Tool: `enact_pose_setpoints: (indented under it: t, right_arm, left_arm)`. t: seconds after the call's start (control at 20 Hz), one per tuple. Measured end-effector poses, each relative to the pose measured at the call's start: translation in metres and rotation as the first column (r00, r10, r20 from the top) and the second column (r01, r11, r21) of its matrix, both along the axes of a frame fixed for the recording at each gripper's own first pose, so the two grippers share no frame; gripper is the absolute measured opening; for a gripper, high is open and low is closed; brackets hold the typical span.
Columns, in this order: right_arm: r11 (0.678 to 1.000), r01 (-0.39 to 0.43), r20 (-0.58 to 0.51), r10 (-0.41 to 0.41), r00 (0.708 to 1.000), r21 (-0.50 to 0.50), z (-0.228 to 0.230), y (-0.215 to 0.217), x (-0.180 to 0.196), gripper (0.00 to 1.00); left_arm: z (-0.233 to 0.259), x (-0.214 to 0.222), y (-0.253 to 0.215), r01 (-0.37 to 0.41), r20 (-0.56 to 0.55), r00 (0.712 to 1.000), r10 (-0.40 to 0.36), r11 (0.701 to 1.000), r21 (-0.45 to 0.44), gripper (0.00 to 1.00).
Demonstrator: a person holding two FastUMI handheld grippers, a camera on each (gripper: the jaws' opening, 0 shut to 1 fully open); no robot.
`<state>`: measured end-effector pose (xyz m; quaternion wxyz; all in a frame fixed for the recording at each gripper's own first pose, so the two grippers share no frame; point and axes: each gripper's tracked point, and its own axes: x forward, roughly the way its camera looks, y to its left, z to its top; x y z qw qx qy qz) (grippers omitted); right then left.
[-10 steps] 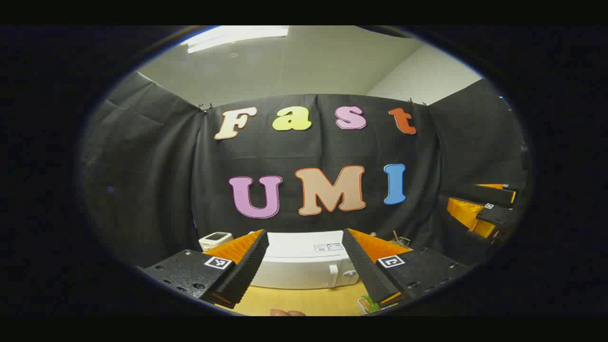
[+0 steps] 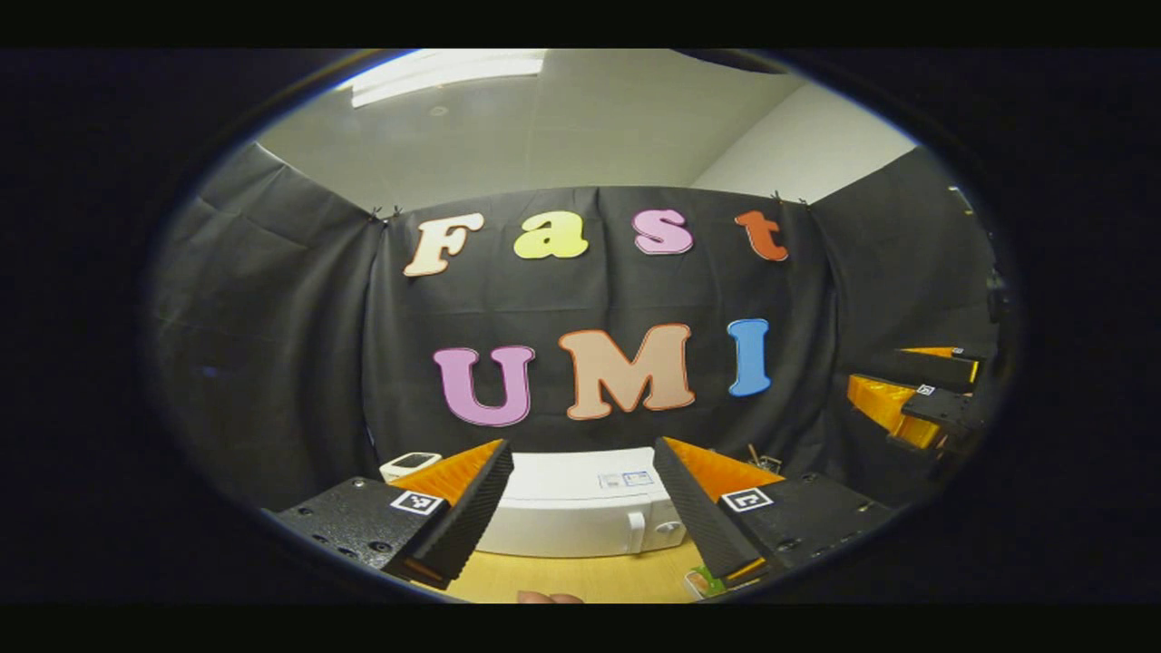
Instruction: Open the microwave oven with the left hand, put the food in, and close the microwave oven.
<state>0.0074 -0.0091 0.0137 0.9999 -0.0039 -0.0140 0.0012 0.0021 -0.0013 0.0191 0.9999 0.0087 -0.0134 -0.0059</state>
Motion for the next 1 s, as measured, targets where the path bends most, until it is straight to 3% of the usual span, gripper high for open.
enact_pose_setpoints:
  t: [0.7,1.0]
  right_arm:
    - [0.997,-0.020,0.041,0.023,0.999,-0.073,0.018,0.011,0.002,0.96]
    - [0.998,-0.029,0.030,0.031,0.999,-0.058,0.013,0.014,0.004,0.96]
  left_arm:
    - [0.009,0.002,-0.008,0.020,0.003,1.000,-0.020,1.000,-0.004,0.95]
    - [-0.032,0.006,-0.012,0.033,-0.046,0.998,-0.032,0.999,0.007,0.96]
